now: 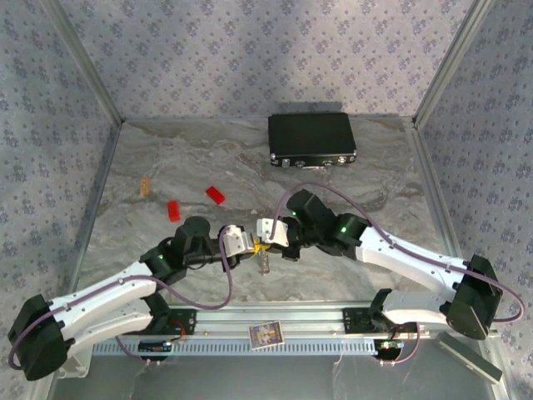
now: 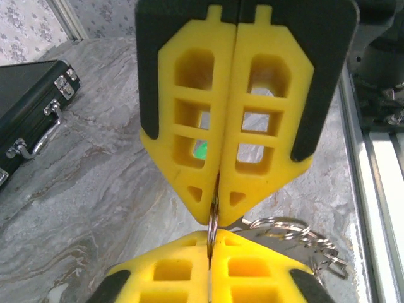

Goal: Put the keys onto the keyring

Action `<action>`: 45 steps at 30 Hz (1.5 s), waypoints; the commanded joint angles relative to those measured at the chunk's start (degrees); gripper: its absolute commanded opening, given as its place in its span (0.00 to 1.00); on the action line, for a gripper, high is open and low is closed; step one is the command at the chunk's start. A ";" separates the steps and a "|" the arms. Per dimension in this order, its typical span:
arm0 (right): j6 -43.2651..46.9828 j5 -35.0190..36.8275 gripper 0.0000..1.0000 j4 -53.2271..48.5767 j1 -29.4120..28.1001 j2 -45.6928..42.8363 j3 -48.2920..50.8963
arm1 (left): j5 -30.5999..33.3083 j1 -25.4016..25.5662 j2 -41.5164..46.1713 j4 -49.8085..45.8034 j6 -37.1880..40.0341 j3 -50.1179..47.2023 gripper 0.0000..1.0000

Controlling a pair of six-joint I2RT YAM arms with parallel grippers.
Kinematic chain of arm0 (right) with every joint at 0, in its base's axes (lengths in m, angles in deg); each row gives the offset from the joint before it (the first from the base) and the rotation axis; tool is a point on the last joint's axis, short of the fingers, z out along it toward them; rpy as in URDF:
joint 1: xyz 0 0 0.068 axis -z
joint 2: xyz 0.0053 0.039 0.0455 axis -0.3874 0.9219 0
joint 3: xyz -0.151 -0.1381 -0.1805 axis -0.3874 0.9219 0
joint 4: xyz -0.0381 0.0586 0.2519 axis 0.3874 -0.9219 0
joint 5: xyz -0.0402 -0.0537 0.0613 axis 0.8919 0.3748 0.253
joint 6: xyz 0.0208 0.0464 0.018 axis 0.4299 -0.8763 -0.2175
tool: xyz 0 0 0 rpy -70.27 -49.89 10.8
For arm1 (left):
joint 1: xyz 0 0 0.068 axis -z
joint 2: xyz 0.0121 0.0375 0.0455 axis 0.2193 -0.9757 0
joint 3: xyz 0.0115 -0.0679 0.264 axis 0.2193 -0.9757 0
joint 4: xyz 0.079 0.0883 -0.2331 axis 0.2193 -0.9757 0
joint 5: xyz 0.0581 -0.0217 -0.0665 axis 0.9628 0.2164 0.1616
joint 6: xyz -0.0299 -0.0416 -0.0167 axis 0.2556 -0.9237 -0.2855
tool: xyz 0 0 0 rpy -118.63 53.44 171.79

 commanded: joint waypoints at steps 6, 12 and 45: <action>-2.98 -0.31 0.19 3.27 1.67 -4.15 3.15 | -0.90 -0.01 1.19 2.51 0.21 0.37 0.00; -5.39 0.63 0.23 4.15 2.60 -6.31 6.44 | -1.12 -0.07 1.67 4.98 -0.61 -1.00 0.00; -6.90 -1.93 0.17 9.76 4.25 -3.69 8.74 | -2.88 0.00 0.82 10.47 -1.17 -2.18 0.00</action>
